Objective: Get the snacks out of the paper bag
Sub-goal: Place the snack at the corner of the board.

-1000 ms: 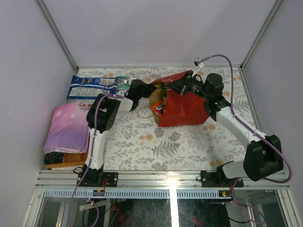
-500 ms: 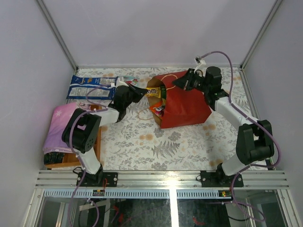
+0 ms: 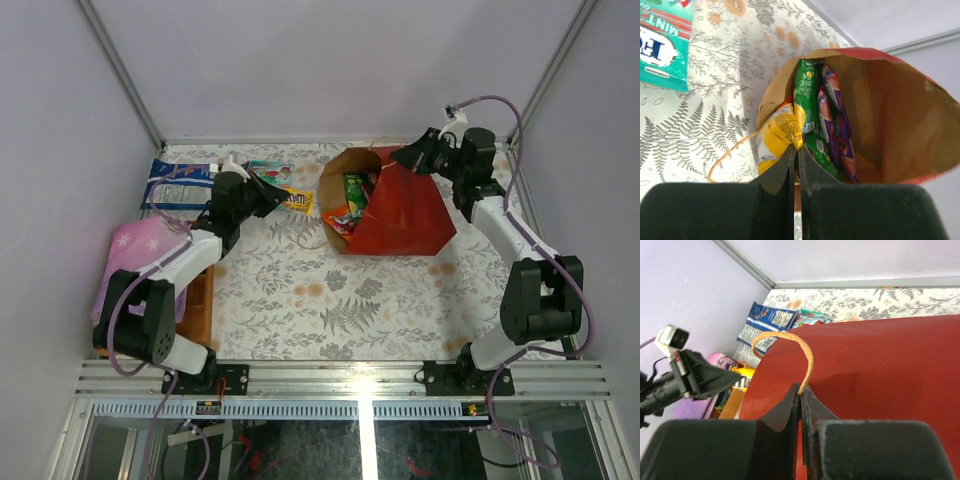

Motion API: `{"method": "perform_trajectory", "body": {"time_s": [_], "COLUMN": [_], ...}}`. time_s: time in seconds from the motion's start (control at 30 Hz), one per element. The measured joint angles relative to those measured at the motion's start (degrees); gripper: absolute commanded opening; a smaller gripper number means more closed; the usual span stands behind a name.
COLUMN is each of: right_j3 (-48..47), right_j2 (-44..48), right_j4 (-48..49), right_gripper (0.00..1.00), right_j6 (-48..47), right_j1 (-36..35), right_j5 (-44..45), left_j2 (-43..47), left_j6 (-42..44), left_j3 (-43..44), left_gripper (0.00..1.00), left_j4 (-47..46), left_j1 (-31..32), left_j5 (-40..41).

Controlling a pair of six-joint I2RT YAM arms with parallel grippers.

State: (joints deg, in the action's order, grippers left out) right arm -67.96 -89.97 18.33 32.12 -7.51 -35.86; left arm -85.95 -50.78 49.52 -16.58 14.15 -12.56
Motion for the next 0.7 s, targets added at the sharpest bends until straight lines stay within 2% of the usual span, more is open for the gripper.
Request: {"method": "perform_trajectory", "body": {"time_s": [0.23,0.4,0.53,0.7], "right_j3": [0.13,0.61,1.46,3.21], "right_j2": [-0.39,0.20,1.20,2.01], "right_j4": [1.66,1.44,1.68,1.73], "right_gripper": [0.00,0.00,0.00,0.00], "right_j6": [3.30,2.99,3.02,3.02], "right_j1": [6.82,8.41,8.41,8.44], "right_j5": [0.31,2.05,2.23,2.10], "left_j2": [8.20,10.03,6.14,-4.52], "left_j6": [5.14,8.15,9.64,10.64], "left_j3": [5.18,9.97,15.65,26.23], "left_gripper": [0.00,0.00,0.00,0.00], "left_j4": [11.06,15.69,17.73,18.36], "left_j1": [0.11,-1.42,-5.49,-8.74], "left_j5": [-1.90,-2.21,-4.59,-8.02]}}
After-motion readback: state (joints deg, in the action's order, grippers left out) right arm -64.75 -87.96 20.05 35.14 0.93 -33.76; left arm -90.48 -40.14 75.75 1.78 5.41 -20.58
